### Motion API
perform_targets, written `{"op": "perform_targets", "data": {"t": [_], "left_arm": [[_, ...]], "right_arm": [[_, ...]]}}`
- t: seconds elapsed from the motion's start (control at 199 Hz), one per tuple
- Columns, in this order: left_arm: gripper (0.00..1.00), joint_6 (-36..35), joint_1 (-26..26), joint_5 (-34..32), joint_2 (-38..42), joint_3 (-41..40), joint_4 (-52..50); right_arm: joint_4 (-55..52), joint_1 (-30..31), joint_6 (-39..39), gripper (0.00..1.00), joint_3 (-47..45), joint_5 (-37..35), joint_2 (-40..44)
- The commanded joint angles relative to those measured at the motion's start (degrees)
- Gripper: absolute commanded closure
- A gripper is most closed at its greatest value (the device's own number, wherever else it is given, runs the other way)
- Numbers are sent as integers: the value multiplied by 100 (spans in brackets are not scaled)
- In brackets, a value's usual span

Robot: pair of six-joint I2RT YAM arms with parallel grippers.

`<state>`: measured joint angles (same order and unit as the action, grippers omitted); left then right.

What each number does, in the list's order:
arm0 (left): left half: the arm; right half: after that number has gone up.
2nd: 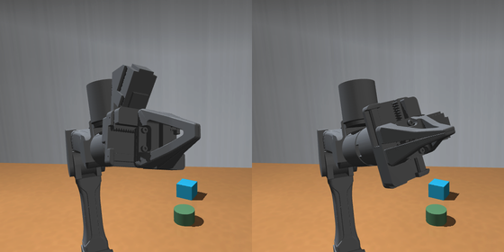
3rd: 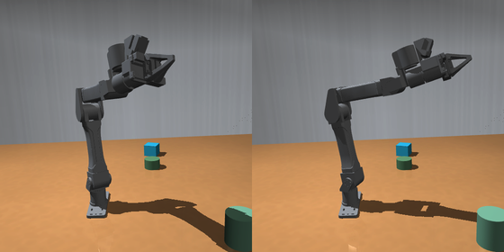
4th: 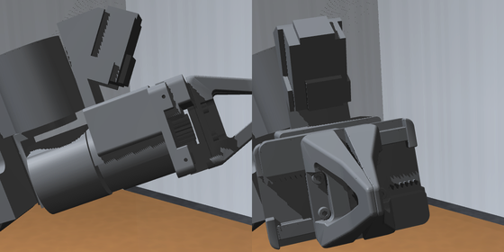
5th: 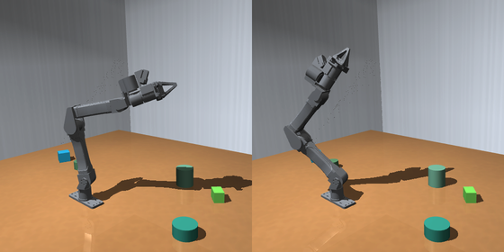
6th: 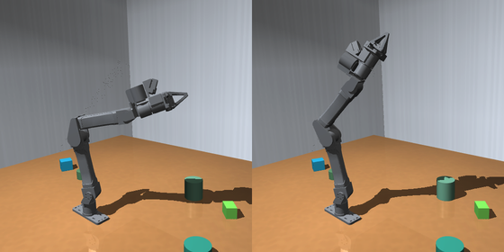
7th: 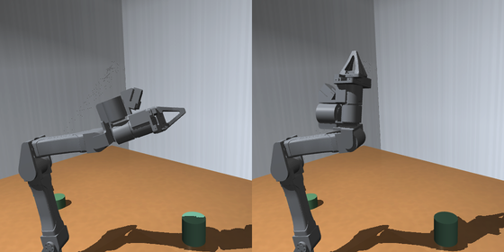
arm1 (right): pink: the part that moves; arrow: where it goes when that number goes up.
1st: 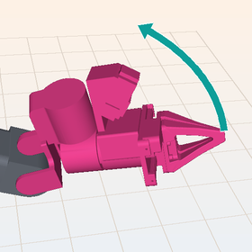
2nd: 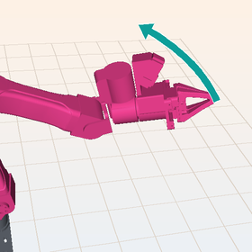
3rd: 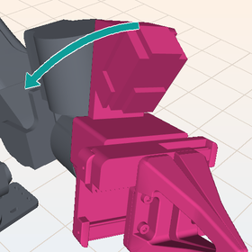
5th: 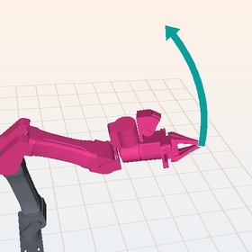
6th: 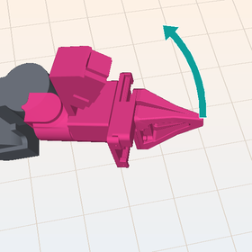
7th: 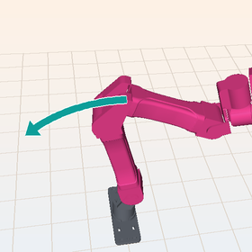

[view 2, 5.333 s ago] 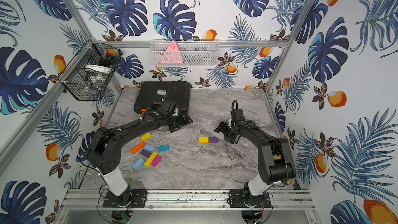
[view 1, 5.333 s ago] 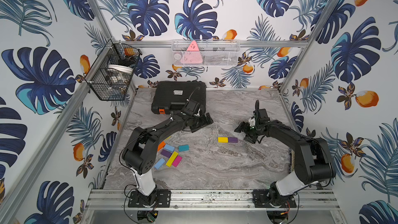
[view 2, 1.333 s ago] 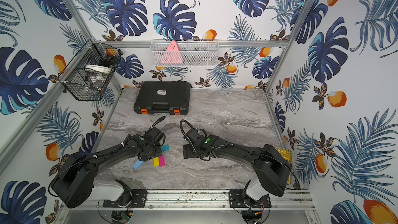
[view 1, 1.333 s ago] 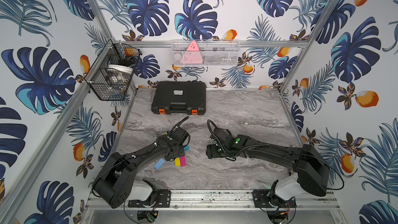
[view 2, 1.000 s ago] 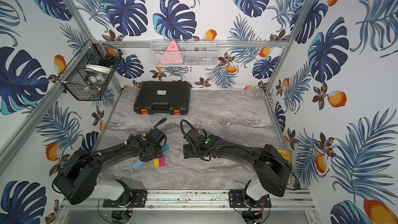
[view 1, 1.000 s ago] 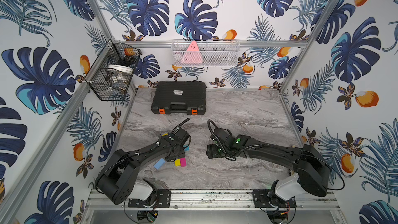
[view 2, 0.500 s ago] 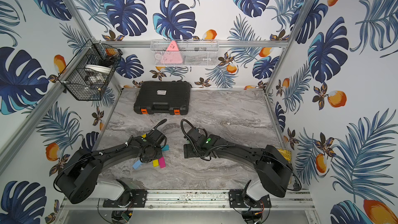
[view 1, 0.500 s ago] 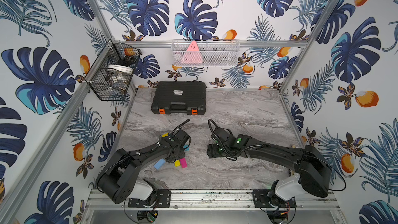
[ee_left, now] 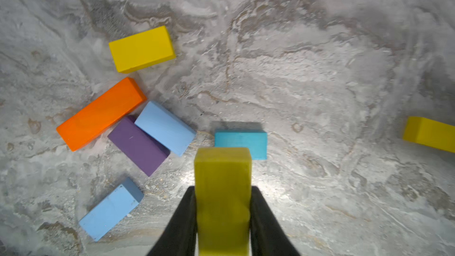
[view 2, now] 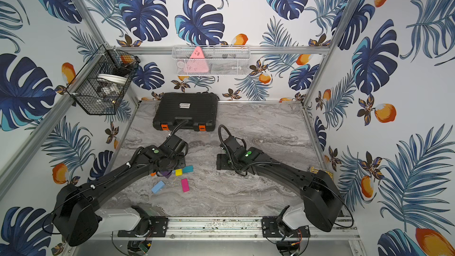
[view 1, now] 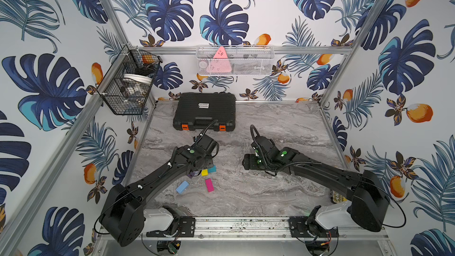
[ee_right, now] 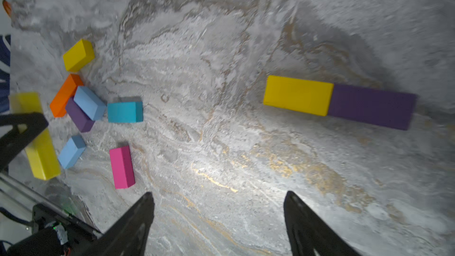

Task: Assemble the letter c with building blocks
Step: Pick up the building block from the center of the board, then place the building block at the center of the board.

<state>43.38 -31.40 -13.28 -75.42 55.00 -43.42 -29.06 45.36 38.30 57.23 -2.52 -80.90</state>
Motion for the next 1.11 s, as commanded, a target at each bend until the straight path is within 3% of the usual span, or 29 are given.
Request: {"op": "perform_targets", "data": {"t": [0.0,0.185,0.476,0.677,0.922,1.103], "left_arm": [[74,-175,-323,296,-323,346,-84],[74,224,-1177,471,-1152,793,407],[73,555,-2351,481,-2808,1729,768],[73,708,-2602,604,-3691,2208,892],[72,812,-2635,561,-4042,2422,937],[56,813,-2613,580,-4004,2417,949]], "right_arm": [[-274,-443,-56,16,-156,69,282],[-535,-948,-33,16,-592,-32,796],[-918,-1148,323,15,-1482,-307,1614],[-1115,-1170,403,15,-1689,-387,1948],[-1229,-1174,321,15,-1680,-414,1965],[-1272,-1177,354,15,-1716,-419,1986]]}}
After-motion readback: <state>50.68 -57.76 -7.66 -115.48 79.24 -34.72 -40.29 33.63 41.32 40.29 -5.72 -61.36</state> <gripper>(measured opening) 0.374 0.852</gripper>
